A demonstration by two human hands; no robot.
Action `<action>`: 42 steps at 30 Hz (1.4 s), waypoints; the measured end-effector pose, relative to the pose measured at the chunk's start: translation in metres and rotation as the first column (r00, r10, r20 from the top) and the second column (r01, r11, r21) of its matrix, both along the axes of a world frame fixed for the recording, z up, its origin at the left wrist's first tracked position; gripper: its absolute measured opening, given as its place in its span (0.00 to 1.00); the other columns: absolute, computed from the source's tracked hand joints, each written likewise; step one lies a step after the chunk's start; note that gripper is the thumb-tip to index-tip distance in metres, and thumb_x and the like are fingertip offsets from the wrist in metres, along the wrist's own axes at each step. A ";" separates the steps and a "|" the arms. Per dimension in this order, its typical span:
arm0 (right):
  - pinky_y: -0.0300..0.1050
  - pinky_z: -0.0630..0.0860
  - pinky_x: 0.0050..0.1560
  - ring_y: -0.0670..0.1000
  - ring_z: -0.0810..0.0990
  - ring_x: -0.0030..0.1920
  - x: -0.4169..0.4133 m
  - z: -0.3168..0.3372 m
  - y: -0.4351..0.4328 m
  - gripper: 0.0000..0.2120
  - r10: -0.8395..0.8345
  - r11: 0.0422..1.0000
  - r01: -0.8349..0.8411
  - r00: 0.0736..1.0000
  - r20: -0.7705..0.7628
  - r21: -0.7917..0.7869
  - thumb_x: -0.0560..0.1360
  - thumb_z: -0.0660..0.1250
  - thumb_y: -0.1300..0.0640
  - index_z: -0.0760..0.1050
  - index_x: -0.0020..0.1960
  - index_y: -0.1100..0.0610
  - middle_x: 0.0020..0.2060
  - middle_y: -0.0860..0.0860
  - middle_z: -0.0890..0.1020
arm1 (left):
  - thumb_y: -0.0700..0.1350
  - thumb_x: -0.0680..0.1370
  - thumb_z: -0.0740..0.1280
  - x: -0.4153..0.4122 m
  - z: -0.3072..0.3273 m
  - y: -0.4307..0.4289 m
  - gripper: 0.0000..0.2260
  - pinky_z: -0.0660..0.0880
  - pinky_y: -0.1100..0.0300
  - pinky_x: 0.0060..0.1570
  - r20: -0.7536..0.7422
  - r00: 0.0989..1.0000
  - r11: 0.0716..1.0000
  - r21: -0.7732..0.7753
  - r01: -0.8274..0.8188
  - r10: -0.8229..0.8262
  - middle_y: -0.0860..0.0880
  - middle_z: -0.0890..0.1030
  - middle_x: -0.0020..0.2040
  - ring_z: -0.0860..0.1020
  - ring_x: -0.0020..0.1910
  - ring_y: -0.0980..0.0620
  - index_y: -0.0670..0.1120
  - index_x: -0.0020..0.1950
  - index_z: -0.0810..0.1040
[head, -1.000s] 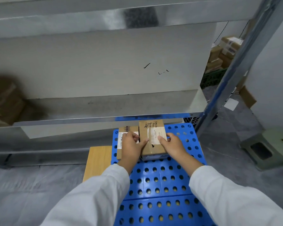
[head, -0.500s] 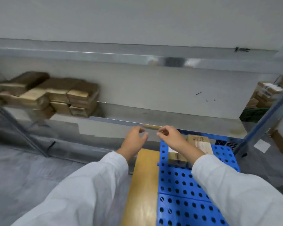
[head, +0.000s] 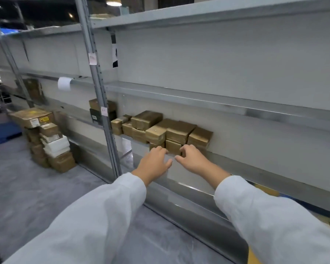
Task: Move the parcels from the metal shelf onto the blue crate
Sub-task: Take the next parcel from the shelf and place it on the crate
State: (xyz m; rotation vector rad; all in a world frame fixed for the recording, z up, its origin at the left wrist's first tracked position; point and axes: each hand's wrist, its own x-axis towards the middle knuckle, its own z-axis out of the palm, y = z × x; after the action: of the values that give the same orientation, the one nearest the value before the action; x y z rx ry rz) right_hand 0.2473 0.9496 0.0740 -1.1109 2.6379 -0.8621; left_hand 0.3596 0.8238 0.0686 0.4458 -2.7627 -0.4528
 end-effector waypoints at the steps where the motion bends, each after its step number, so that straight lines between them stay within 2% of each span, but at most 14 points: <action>1: 0.46 0.72 0.56 0.55 0.76 0.60 0.008 0.001 -0.013 0.24 0.011 0.999 -0.009 1.000 -0.027 0.047 0.77 0.64 0.47 0.69 0.69 0.58 0.64 0.55 0.73 | 0.54 0.80 0.62 0.010 0.003 -0.016 0.21 0.71 0.52 0.64 0.011 1.000 1.000 -0.027 -0.010 0.010 0.48 0.74 0.66 0.72 0.64 0.49 0.46 0.70 0.72; 5: 0.51 0.75 0.58 0.56 0.76 0.59 0.024 0.009 -0.055 0.23 0.031 0.992 -0.019 0.995 -0.090 0.127 0.78 0.62 0.47 0.70 0.68 0.59 0.64 0.56 0.73 | 0.55 0.80 0.63 0.039 0.006 -0.071 0.20 0.71 0.55 0.61 -0.009 0.998 0.994 -0.093 -0.055 0.055 0.48 0.75 0.64 0.74 0.62 0.50 0.47 0.69 0.72; 8: 0.50 0.75 0.53 0.55 0.77 0.55 0.022 0.014 -0.085 0.21 0.053 0.987 -0.034 0.991 -0.121 0.155 0.79 0.62 0.47 0.72 0.64 0.61 0.62 0.57 0.74 | 0.55 0.80 0.63 0.046 0.003 -0.103 0.22 0.73 0.55 0.62 -0.018 0.997 0.992 -0.097 -0.081 0.080 0.48 0.75 0.65 0.74 0.63 0.50 0.46 0.70 0.72; 12: 0.50 0.76 0.50 0.54 0.76 0.48 0.011 0.018 -0.136 0.16 0.046 0.989 -0.023 0.987 -0.153 0.145 0.78 0.62 0.47 0.74 0.56 0.58 0.52 0.54 0.76 | 0.56 0.79 0.63 0.033 0.002 -0.148 0.21 0.73 0.56 0.61 -0.023 0.995 0.991 -0.089 -0.097 0.095 0.48 0.75 0.64 0.74 0.61 0.50 0.47 0.69 0.72; 15: 0.47 0.72 0.41 0.53 0.76 0.46 0.000 0.013 -0.178 0.11 0.056 0.987 -0.025 0.979 -0.196 0.158 0.78 0.62 0.48 0.74 0.49 0.56 0.42 0.51 0.75 | 0.55 0.79 0.62 0.015 -0.001 -0.185 0.21 0.71 0.57 0.61 -0.004 0.996 0.987 -0.132 -0.093 0.094 0.47 0.75 0.63 0.73 0.61 0.50 0.45 0.67 0.73; 18: 0.47 0.72 0.43 0.54 0.77 0.47 -0.018 -0.001 -0.222 0.13 0.074 0.984 -0.042 0.980 -0.184 0.171 0.77 0.63 0.47 0.73 0.53 0.56 0.48 0.54 0.77 | 0.55 0.79 0.63 -0.008 -0.007 -0.225 0.21 0.70 0.56 0.61 0.025 0.996 0.985 -0.155 -0.077 0.082 0.47 0.76 0.62 0.73 0.61 0.49 0.44 0.67 0.74; 21: 0.51 0.74 0.53 0.57 0.76 0.55 -0.048 -0.020 -0.270 0.18 0.057 0.985 -0.031 0.988 -0.145 0.172 0.78 0.62 0.46 0.72 0.61 0.57 0.57 0.56 0.76 | 0.55 0.79 0.63 -0.037 -0.012 -0.269 0.21 0.71 0.54 0.63 0.083 0.994 0.985 -0.165 -0.060 0.074 0.47 0.76 0.62 0.73 0.61 0.49 0.44 0.67 0.73; 25: 0.53 0.71 0.62 0.58 0.73 0.63 -0.079 -0.040 -0.326 0.22 0.028 0.981 -0.002 0.991 -0.129 0.193 0.78 0.62 0.45 0.71 0.66 0.58 0.64 0.57 0.74 | 0.55 0.79 0.63 -0.072 -0.015 -0.325 0.22 0.71 0.55 0.63 0.122 0.990 0.983 -0.180 -0.044 0.066 0.48 0.75 0.63 0.72 0.62 0.49 0.45 0.69 0.73; 30: 0.54 0.66 0.64 0.59 0.73 0.63 -0.107 -0.048 -0.372 0.21 0.016 0.971 0.020 0.989 -0.146 0.239 0.78 0.61 0.45 0.72 0.64 0.57 0.61 0.55 0.76 | 0.54 0.79 0.63 -0.106 -0.029 -0.374 0.19 0.70 0.58 0.58 0.122 0.991 0.986 -0.166 -0.032 0.053 0.48 0.76 0.58 0.73 0.57 0.51 0.45 0.65 0.74; 33: 0.52 0.68 0.61 0.58 0.74 0.60 -0.130 -0.043 -0.390 0.19 -0.009 0.975 0.039 0.991 -0.135 0.221 0.78 0.61 0.46 0.72 0.62 0.57 0.59 0.55 0.75 | 0.53 0.79 0.63 -0.131 -0.031 -0.394 0.17 0.72 0.57 0.57 0.084 0.996 0.989 -0.147 -0.026 0.039 0.48 0.76 0.57 0.73 0.56 0.51 0.45 0.63 0.75; 37: 0.55 0.72 0.61 0.57 0.73 0.61 -0.165 -0.045 -0.409 0.19 -0.108 0.980 0.119 0.991 -0.076 0.162 0.78 0.60 0.49 0.71 0.65 0.57 0.61 0.55 0.74 | 0.52 0.79 0.63 -0.172 -0.041 -0.419 0.16 0.72 0.56 0.56 0.035 0.999 0.991 -0.131 0.013 -0.008 0.49 0.76 0.55 0.73 0.56 0.50 0.45 0.62 0.75; 42: 0.53 0.72 0.58 0.58 0.73 0.57 -0.213 -0.056 -0.435 0.17 -0.209 0.952 0.219 0.976 -0.069 0.213 0.79 0.59 0.50 0.71 0.62 0.59 0.59 0.56 0.73 | 0.52 0.79 0.63 -0.227 -0.064 -0.463 0.15 0.71 0.58 0.57 0.048 0.995 0.988 -0.126 0.088 -0.082 0.49 0.76 0.57 0.73 0.56 0.51 0.45 0.63 0.75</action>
State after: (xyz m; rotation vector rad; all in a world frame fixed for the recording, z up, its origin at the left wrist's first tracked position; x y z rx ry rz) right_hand 0.0346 0.5144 0.0178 -0.8115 2.8451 -0.5638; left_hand 0.1330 0.3603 0.0048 0.3113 -2.8397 -0.2863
